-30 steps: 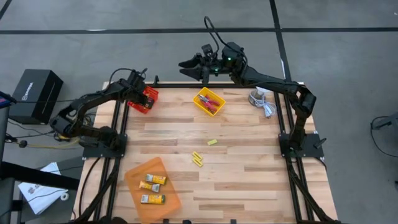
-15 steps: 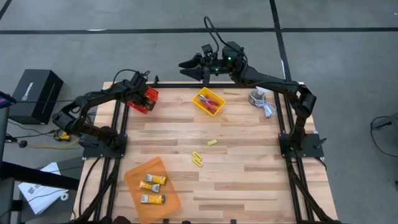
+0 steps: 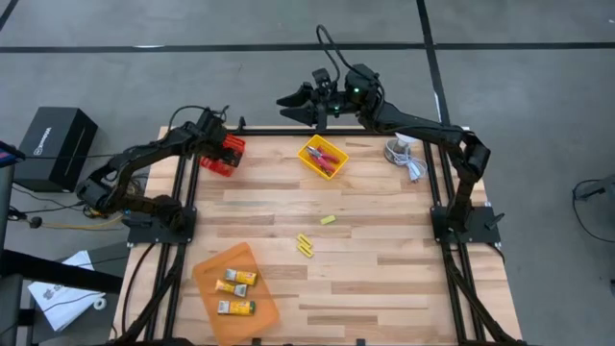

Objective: Pick & Place School Supplies
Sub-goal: Put the yellow eraser into the red bin

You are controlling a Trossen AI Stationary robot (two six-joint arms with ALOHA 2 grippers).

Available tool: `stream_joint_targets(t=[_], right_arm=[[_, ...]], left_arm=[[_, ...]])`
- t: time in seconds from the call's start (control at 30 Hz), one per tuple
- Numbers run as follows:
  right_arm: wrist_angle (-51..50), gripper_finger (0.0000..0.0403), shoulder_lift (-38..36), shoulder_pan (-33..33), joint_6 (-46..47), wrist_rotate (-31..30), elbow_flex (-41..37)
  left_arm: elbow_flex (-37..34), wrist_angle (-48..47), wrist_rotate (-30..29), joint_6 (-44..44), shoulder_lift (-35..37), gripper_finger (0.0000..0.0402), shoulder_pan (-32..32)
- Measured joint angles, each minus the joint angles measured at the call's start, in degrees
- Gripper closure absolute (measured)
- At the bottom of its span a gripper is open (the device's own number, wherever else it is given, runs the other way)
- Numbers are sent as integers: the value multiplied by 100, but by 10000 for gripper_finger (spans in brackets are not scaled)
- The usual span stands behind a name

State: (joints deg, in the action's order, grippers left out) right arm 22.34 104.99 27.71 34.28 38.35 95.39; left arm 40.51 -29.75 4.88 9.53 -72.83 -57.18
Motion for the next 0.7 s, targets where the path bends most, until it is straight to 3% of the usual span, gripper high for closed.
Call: stream_joint_targets(t=[0.17,0.27,0.5,0.7], right_arm=[[1,122,-328,61,-69,137,7],[-405,122,-608,111,-290,352,7],[-2646,122,-1412,131,-1486,382,11],[-4973,122,-1983,-131,-2460,321,13]], left_arm=[[0,940,1370,624,966,216,214],[0,1664,1852,1091,1615,228,468],[2,2999,1884,2454,2579,250,1213],[10,3111,1484,2955,2438,261,2934]])
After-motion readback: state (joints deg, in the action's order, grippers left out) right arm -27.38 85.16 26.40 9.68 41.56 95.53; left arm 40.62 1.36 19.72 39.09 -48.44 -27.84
